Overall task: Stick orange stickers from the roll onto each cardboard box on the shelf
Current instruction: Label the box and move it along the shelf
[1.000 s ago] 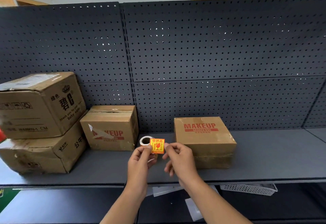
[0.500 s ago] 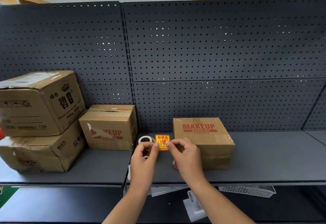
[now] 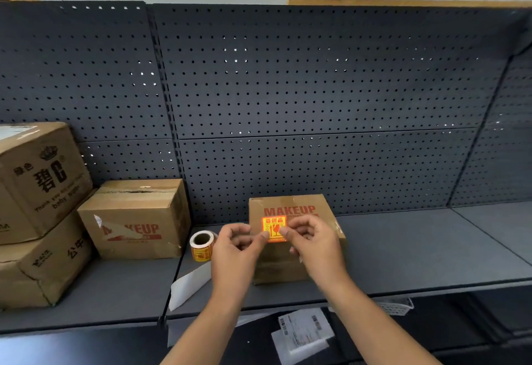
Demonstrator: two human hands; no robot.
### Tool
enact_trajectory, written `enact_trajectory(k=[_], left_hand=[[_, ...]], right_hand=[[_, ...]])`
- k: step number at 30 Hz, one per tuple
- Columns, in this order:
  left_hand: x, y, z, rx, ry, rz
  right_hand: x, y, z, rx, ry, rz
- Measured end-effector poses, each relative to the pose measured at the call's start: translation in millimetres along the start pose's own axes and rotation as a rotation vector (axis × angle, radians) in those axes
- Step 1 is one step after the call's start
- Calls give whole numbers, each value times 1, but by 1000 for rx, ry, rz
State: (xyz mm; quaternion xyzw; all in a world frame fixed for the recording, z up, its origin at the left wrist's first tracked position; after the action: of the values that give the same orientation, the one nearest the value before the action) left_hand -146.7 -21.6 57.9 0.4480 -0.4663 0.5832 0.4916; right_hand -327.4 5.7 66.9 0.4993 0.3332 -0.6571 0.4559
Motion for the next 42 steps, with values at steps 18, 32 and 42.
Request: enact_trajectory(k=[18,32,42], left_hand=[[19,113,25,-117,62,505],[18,129,21,-126,107,700],[17,133,20,-163,127,723]], right_hand=[[12,-100,63,-23,10,-244],[29,-105,57,20,16,-363],[28,-106,57,28,21,-391]])
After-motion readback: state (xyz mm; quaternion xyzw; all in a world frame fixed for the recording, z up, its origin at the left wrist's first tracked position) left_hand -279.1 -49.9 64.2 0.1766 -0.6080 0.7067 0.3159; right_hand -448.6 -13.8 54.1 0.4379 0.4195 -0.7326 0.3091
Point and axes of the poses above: each hand's wrist, its own z-axis towards the middle knuckle, its own y-axis out of the palm, x = y × z, the point moved 5 cm from there along z, towards the middle knuckle, and after that the axes turned 7 degrees about z, right-handed, at the moved point
